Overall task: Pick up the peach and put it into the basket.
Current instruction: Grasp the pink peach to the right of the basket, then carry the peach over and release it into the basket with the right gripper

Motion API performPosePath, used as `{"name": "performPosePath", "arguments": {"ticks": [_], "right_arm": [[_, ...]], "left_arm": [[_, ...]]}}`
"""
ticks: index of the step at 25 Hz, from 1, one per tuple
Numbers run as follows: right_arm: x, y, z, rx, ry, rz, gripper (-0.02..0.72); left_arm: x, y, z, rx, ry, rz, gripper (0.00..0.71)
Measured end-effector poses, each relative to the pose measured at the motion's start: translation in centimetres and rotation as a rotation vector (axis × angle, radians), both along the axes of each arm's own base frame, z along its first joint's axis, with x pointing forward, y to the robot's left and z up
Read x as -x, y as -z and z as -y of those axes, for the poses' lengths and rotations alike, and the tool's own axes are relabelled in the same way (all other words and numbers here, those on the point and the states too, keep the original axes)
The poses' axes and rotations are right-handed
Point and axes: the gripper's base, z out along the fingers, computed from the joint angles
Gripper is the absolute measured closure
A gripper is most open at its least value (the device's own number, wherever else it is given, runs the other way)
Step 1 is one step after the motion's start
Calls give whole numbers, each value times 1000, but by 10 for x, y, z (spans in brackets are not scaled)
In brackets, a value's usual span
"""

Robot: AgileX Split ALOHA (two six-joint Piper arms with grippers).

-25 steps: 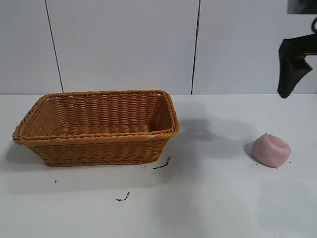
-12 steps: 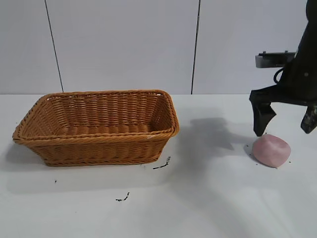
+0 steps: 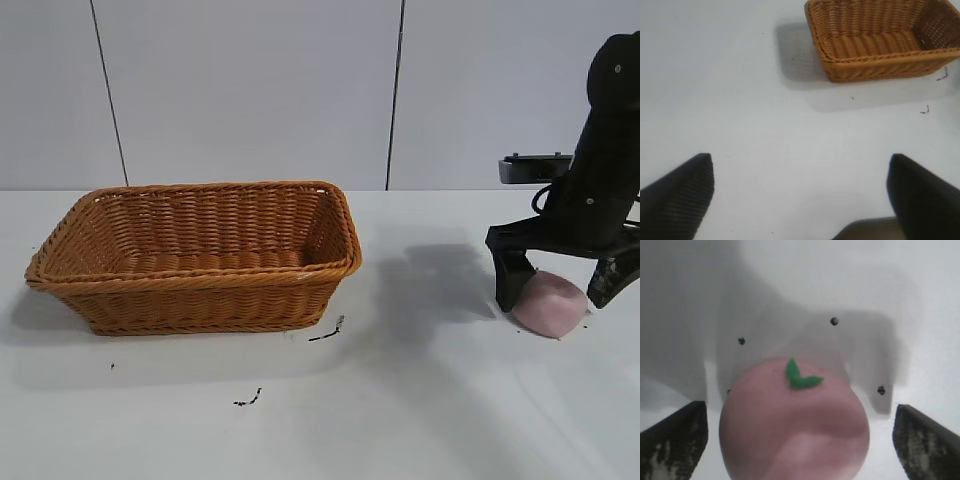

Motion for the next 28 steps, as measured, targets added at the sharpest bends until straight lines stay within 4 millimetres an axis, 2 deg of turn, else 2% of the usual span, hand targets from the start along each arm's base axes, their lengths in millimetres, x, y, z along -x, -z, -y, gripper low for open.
{"name": "performPosePath", "arguments": {"ticks": [2,5,11,13,15,18,22,28], "right_arm": [[-3,-8,0,0,-3,-6,653],[-11,-32,-1,1,-22,8,670],[-31,-123,-3,-12,-28,190,678],[-35,-147,-3,-20,-27,240,678],[-38,-163,-4,-29,-27,273,678],[-39,-173,-12,-40,-41,294,678],[-38,-178,-44,-55,-107,315,678],[-29,-188,-129,-100,-283,369,678]], "left_arm": [[0,0,0,0,0,0,18],[0,0,0,0,0,0,18],[0,0,0,0,0,0,18],[0,0,0,0,0,0,18],[0,0,0,0,0,0,18],[0,0,0,0,0,0,18],[0,0,0,0,0,0,18],[0,0,0,0,0,0,18]]}}
